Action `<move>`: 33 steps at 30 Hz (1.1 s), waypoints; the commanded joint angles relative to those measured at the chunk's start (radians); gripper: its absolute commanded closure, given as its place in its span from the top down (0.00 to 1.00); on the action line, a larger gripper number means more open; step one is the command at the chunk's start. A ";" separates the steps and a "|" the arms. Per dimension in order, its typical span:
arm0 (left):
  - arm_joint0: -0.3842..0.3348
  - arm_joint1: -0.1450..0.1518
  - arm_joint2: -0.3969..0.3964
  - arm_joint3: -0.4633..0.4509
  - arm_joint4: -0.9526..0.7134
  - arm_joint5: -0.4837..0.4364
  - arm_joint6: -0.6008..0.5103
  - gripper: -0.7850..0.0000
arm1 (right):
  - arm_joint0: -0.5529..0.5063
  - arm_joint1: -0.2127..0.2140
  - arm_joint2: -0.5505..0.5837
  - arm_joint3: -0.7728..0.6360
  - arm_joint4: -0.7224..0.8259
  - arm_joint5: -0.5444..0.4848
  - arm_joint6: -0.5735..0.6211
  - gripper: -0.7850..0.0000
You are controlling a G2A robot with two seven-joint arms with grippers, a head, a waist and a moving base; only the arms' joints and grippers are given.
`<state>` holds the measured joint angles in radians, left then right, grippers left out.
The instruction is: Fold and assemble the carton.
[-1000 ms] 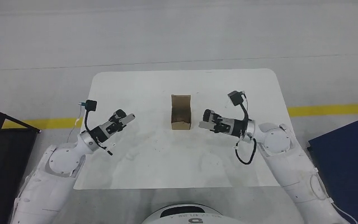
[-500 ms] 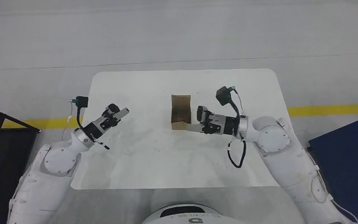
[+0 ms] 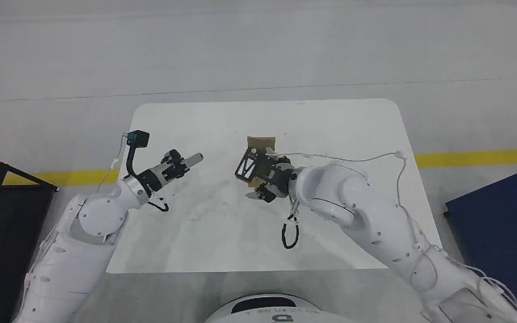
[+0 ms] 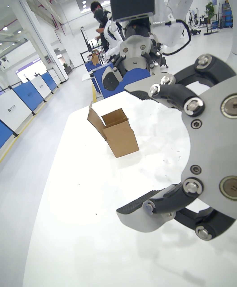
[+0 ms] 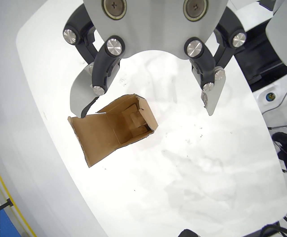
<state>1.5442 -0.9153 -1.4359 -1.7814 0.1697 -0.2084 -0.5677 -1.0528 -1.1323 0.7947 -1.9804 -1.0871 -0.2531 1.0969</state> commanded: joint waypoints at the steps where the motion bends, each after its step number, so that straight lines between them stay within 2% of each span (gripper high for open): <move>1: -0.005 -0.003 0.013 0.005 -0.012 -0.004 -0.001 1.00 | 0.058 -0.016 -0.063 0.030 -0.043 -0.012 0.058 1.00; 3: -0.006 -0.005 0.022 0.006 -0.023 -0.007 -0.004 1.00 | 0.116 -0.036 -0.110 0.078 -0.047 -0.018 0.089 1.00; 4: -0.007 -0.006 0.024 0.008 -0.024 -0.003 0.000 1.00 | 0.150 -0.047 -0.131 0.108 -0.054 -0.022 0.106 0.97; 5: -0.006 -0.007 0.025 0.007 -0.026 -0.001 0.004 1.00 | 0.180 -0.058 -0.152 0.138 -0.057 -0.021 0.122 0.89; 12: -0.006 -0.007 0.025 0.007 -0.026 -0.001 0.004 1.00 | 0.345 -0.138 -0.267 0.348 -0.027 -0.014 0.193 0.87; 17: -0.006 -0.007 0.025 0.007 -0.026 -0.001 0.004 1.00 | 0.394 -0.178 -0.302 0.468 0.033 -0.038 0.174 0.91; 25: -0.006 -0.007 0.025 0.007 -0.026 -0.001 0.004 1.00 | 0.405 -0.210 -0.339 0.548 0.042 -0.061 0.173 0.89; 29: -0.006 -0.007 0.025 0.007 -0.026 -0.001 0.004 1.00 | 0.403 -0.217 -0.338 0.564 0.039 -0.060 0.180 0.62; 30: -0.006 -0.007 0.025 0.007 -0.026 -0.001 0.004 1.00 | 0.399 -0.217 -0.336 0.562 0.040 -0.062 0.181 0.50; 32: -0.006 -0.007 0.025 0.007 -0.026 -0.001 0.004 1.00 | 0.384 -0.214 -0.324 0.549 0.070 -0.089 0.177 0.43; 33: -0.006 -0.007 0.025 0.007 -0.026 -0.001 0.004 1.00 | 0.377 -0.210 -0.313 0.545 0.090 -0.105 0.176 0.35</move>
<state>1.5377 -0.9224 -1.4112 -1.7742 0.1440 -0.2091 -0.5637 -0.6691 -1.3454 0.4715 -1.4314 -1.0181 -0.3423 1.2744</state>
